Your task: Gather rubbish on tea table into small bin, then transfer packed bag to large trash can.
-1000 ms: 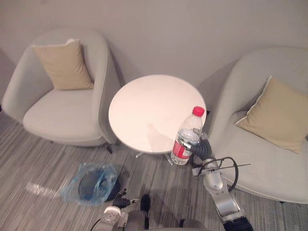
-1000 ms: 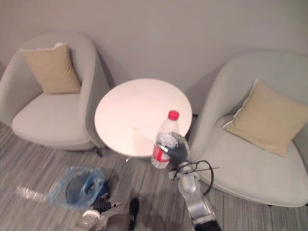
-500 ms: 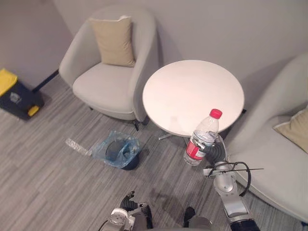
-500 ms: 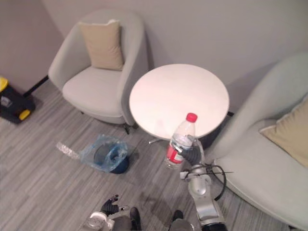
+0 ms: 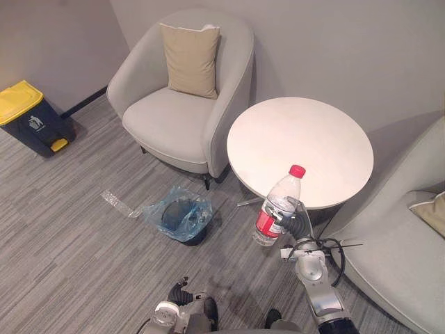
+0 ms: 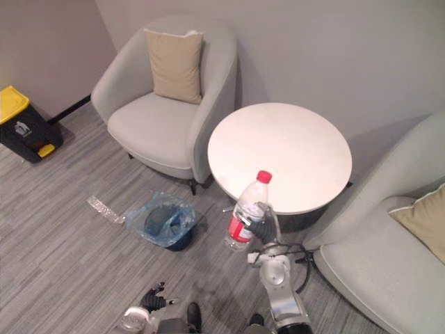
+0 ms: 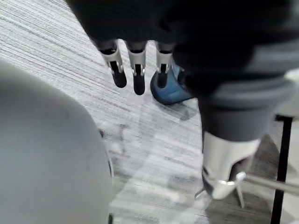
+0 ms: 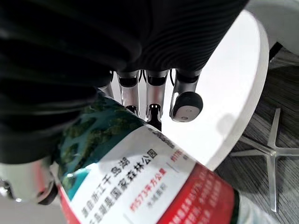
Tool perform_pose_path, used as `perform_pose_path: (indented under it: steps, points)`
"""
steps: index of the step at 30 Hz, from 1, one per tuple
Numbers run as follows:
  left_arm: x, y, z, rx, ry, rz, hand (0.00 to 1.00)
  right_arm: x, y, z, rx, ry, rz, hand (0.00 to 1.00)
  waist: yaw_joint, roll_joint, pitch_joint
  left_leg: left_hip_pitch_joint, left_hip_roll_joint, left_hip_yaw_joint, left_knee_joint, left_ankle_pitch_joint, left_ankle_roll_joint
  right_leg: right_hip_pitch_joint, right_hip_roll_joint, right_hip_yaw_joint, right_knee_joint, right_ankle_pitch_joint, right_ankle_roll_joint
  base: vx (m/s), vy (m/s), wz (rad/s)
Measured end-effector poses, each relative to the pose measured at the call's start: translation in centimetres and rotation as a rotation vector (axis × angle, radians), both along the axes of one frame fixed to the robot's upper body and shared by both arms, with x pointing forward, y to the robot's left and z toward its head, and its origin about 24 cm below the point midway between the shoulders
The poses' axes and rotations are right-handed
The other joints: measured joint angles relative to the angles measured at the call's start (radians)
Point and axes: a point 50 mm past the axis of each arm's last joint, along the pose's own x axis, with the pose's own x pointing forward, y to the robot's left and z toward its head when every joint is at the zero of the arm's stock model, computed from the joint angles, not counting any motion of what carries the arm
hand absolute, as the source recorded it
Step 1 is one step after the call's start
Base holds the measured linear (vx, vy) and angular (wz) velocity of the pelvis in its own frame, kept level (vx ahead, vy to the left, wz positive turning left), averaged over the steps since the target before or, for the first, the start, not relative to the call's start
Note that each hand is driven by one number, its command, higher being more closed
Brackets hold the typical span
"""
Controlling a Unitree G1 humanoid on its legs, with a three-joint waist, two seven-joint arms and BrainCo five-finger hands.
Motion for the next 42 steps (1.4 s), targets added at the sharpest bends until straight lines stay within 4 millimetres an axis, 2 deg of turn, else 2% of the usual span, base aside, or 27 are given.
perform_pose_path:
  steps: [1,2,3,4,5,6,7,8,9,10,11,13,15,16,18,19,21,24,26,29,33,35,37,42]
  points:
    - [-0.1,0.1,0.0,-0.002,0.002,0.007,0.00,0.0,-0.1,0.0,-0.005,0.002,0.001,1.00,-0.001,0.006,-0.003,0.008,-0.003,-0.020,0.004,-0.004,0.002,-0.032,-0.004,0.039,0.089,0.004,-0.006,0.26,0.087,0.71]
    - [-0.1,0.2,0.0,-0.004,0.000,0.016,0.00,0.0,-0.4,0.0,-0.018,0.002,0.000,1.00,-0.007,0.007,-0.001,0.028,0.002,-0.064,0.014,-0.015,0.010,-0.094,-0.002,0.104,0.243,0.020,-0.041,0.30,0.039,0.93]
    - [0.0,0.2,0.0,0.000,-0.001,0.018,0.00,0.0,-0.4,0.0,-0.018,0.005,0.000,1.00,-0.019,0.009,0.003,0.042,0.006,-0.106,0.011,-0.020,0.015,-0.123,0.032,0.158,0.285,-0.038,-0.051,0.31,-0.018,1.06]
    - [0.0,0.5,0.0,0.008,0.002,0.020,0.00,0.0,-0.2,0.0,-0.018,0.003,0.010,1.00,-0.025,0.008,0.002,0.049,0.017,-0.133,0.008,-0.021,0.014,-0.139,0.077,0.194,0.277,-0.072,-0.069,0.31,-0.097,1.09]
    - [-0.1,0.6,0.0,0.011,0.005,0.026,0.00,0.1,-0.1,0.0,-0.018,0.001,0.015,1.00,-0.028,0.011,0.006,0.068,0.035,-0.171,-0.008,-0.021,0.013,-0.163,0.146,0.228,0.233,-0.091,-0.080,0.29,-0.140,1.07]
    - [-0.1,0.6,-0.1,0.012,0.008,0.027,0.00,0.1,-0.2,0.0,-0.019,0.001,0.013,1.00,-0.031,0.017,0.009,0.085,0.046,-0.213,-0.016,-0.020,0.013,-0.184,0.197,0.252,0.174,-0.090,-0.081,0.35,-0.181,1.07]
    - [0.0,0.6,-0.1,0.013,0.009,0.026,0.00,0.0,-0.2,0.0,-0.021,0.002,0.012,1.00,-0.034,0.017,0.010,0.098,0.049,-0.236,-0.023,-0.020,0.012,-0.200,0.225,0.274,0.125,-0.080,-0.085,0.35,-0.190,1.11]
    - [-0.3,0.6,-0.2,0.015,0.018,0.026,0.00,0.0,-0.4,0.0,-0.023,0.003,0.009,1.00,-0.042,0.007,0.007,0.111,0.039,-0.264,-0.022,-0.022,0.007,-0.208,0.239,0.306,0.024,-0.026,-0.082,0.31,-0.177,1.03]
    - [-0.4,0.6,-0.2,0.016,0.021,0.025,0.00,-0.1,-0.5,-0.1,-0.023,0.005,0.004,1.00,-0.047,-0.014,0.001,0.118,0.022,-0.281,-0.020,-0.025,0.001,-0.203,0.231,0.332,-0.053,0.045,-0.085,0.32,-0.199,1.20]
    - [-0.3,0.1,-0.3,0.002,0.030,0.033,0.00,-0.1,-1.0,0.0,-0.036,0.002,-0.005,1.00,-0.052,0.005,0.012,0.138,0.026,-0.317,-0.018,-0.047,-0.035,-0.184,0.228,0.306,-0.059,0.123,-0.128,0.26,-0.152,0.91]
    - [-0.4,-0.5,-0.4,-0.021,0.025,0.042,0.00,-0.1,-1.5,0.0,-0.056,0.003,-0.006,1.00,-0.044,0.030,0.006,0.130,0.050,-0.317,-0.017,-0.047,-0.049,-0.177,0.236,0.287,-0.070,0.125,-0.128,0.29,-0.150,0.77]
    - [-0.4,-1.0,-0.4,-0.037,0.026,0.043,0.00,0.0,-2.2,0.3,-0.064,-0.005,-0.028,1.00,-0.046,0.051,0.001,0.105,0.077,-0.309,-0.017,-0.027,-0.084,-0.154,0.244,0.235,-0.109,0.125,-0.128,0.27,-0.119,0.62]
    - [-0.2,-0.8,-0.3,-0.030,0.018,0.035,0.00,-0.2,-2.6,0.1,-0.058,0.005,-0.047,1.00,-0.049,0.037,0.016,0.096,0.087,-0.250,0.048,-0.013,-0.110,-0.085,0.242,0.216,-0.157,0.129,-0.134,0.19,-0.079,0.66]
    - [-0.1,-0.7,-0.3,-0.029,0.013,0.034,0.00,-0.3,-2.6,0.0,-0.059,0.007,-0.048,1.00,-0.049,0.034,0.018,0.086,0.089,-0.220,0.091,-0.013,-0.110,-0.058,0.239,0.214,-0.174,0.129,-0.135,0.13,-0.013,0.59]
    - [0.1,-0.8,-0.1,-0.031,-0.005,0.032,0.00,-0.3,-2.6,0.1,-0.056,0.001,-0.047,1.00,-0.045,0.025,0.023,0.053,0.129,-0.053,0.182,-0.035,-0.091,0.001,0.231,0.200,-0.208,0.129,-0.136,0.10,0.038,0.32]
    - [0.1,-0.8,-0.1,-0.032,-0.009,0.032,0.00,-0.2,-2.6,0.2,-0.055,-0.004,-0.045,1.00,-0.044,0.023,0.024,0.039,0.145,-0.014,0.185,-0.035,-0.089,0.003,0.227,0.196,-0.214,0.128,-0.138,0.04,0.097,0.15]
    - [0.3,-0.9,0.0,-0.033,-0.012,0.032,0.00,0.0,-2.6,0.4,-0.057,-0.012,-0.046,1.00,-0.046,0.042,0.021,0.011,0.176,0.046,0.116,-0.018,-0.081,0.002,0.215,0.183,-0.238,0.125,-0.136,0.00,0.157,0.17]
    - [0.3,-0.2,0.0,-0.012,-0.009,0.023,0.00,0.0,-2.3,0.3,-0.044,-0.006,-0.047,1.00,-0.045,0.030,0.026,0.028,0.128,0.036,0.053,-0.016,-0.082,0.014,0.186,0.179,-0.289,0.151,-0.094,-0.02,0.196,0.32]
    - [0.3,0.1,0.1,-0.002,-0.013,0.024,0.00,0.0,-1.9,0.2,-0.041,-0.003,-0.030,1.00,-0.033,0.027,0.029,0.048,0.102,0.037,0.041,-0.007,-0.068,0.047,0.167,0.179,-0.322,0.167,-0.077,-0.04,0.146,0.13]
    - [0.1,0.3,0.0,0.012,-0.006,0.010,0.00,0.1,-1.8,0.3,-0.041,-0.004,-0.016,1.00,-0.034,0.033,0.027,0.088,0.070,0.042,-0.022,0.014,-0.048,0.057,0.144,0.185,-0.324,0.170,-0.071,-0.04,0.099,-0.01]
    - [0.2,0.4,0.1,0.023,-0.009,-0.011,0.00,0.5,-1.1,0.5,-0.044,-0.010,0.018,1.00,-0.033,0.033,0.032,0.054,0.061,0.069,-0.050,0.035,-0.044,-0.030,0.136,0.219,-0.277,0.171,-0.066,-0.06,0.028,-0.21]
    - [0.8,0.5,0.2,0.029,-0.022,-0.022,0.00,1.3,-0.4,0.6,-0.051,-0.016,0.050,1.00,-0.036,0.033,0.047,0.023,0.063,0.083,-0.033,0.034,-0.044,-0.077,0.136,0.234,-0.245,0.170,-0.066,-0.09,-0.002,-0.28]
    - [2.2,0.5,0.8,0.035,-0.060,-0.038,0.00,2.7,0.2,1.5,-0.080,-0.046,0.094,1.00,-0.037,0.030,0.090,-0.048,0.069,0.088,0.022,0.030,-0.037,-0.147,0.136,0.244,-0.198,0.170,-0.067,-0.14,-0.015,-0.12]
    - [6.3,1.2,2.9,0.014,-0.196,0.057,0.00,7.5,1.0,5.6,-0.177,-0.166,0.165,1.00,-0.024,0.027,0.200,-0.288,0.090,0.063,0.179,0.014,-0.019,-0.362,0.134,0.239,-0.068,0.165,-0.075,-0.19,0.003,0.13]
